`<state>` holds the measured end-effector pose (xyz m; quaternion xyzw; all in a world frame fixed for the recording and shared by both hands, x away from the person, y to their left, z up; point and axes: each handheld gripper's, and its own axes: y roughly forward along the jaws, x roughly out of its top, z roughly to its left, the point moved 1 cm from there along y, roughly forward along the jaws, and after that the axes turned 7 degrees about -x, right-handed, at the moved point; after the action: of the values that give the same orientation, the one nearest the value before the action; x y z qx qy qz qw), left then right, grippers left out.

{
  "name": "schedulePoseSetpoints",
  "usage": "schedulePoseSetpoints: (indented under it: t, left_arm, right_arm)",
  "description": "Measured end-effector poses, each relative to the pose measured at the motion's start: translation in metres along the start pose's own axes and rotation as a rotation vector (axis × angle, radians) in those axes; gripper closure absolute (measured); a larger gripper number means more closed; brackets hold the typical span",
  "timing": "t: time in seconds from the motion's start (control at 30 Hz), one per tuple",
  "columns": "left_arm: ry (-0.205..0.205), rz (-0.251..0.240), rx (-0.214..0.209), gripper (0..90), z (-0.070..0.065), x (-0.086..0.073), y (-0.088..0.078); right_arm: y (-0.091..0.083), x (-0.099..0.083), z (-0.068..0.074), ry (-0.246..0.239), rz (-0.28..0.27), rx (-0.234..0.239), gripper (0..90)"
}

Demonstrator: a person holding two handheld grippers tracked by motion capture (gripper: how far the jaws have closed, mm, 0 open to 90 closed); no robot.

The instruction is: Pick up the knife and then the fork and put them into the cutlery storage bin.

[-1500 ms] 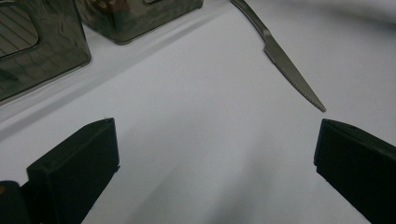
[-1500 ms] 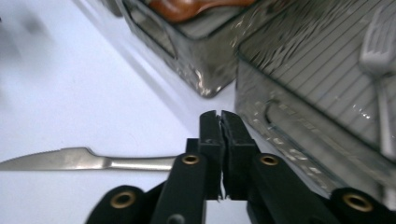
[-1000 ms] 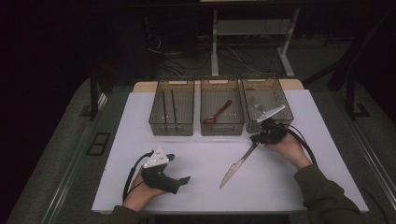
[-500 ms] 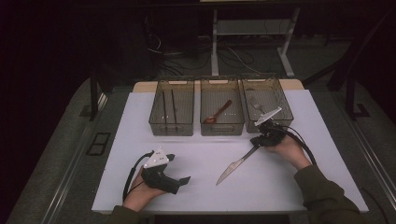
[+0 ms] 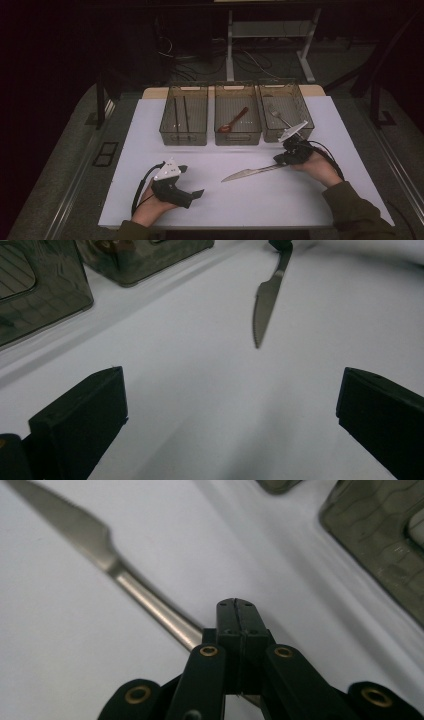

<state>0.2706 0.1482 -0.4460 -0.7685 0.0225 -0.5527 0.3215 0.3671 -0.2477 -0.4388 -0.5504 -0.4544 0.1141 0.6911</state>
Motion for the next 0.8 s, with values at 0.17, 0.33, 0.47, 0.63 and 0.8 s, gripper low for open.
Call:
schedulePoseSetpoints:
  t: [0.17, 0.33, 0.47, 0.63, 0.8]
  left_arm:
    - [-0.001, 0.0, -0.001, 0.0, 0.0, 0.0, 0.0]
    - [-0.002, -0.003, -0.002, 0.0, -0.001, 0.0, 0.001]
    - [-0.001, -0.001, -0.003, 0.0, 0.0, 0.0, 0.0]
    - [0.0, -0.005, -0.004, 0.0, 0.0, 0.0, 0.0]
    - [0.001, -0.005, -0.005, 0.0, -0.001, 0.0, 0.0]
  right_arm:
    - [-0.005, -0.005, 0.006, -0.017, 0.009, 0.005, 89.0]
    - [-0.007, -0.007, 0.008, -0.022, 0.011, 0.014, 89.1]
    - [-0.009, -0.009, 0.011, -0.034, 0.027, 0.03, 89.1]
    - [-0.015, -0.013, 0.018, -0.058, 0.054, 0.089, 89.1]
    - [-0.016, -0.013, 0.023, -0.106, 0.057, 0.085, 88.9]
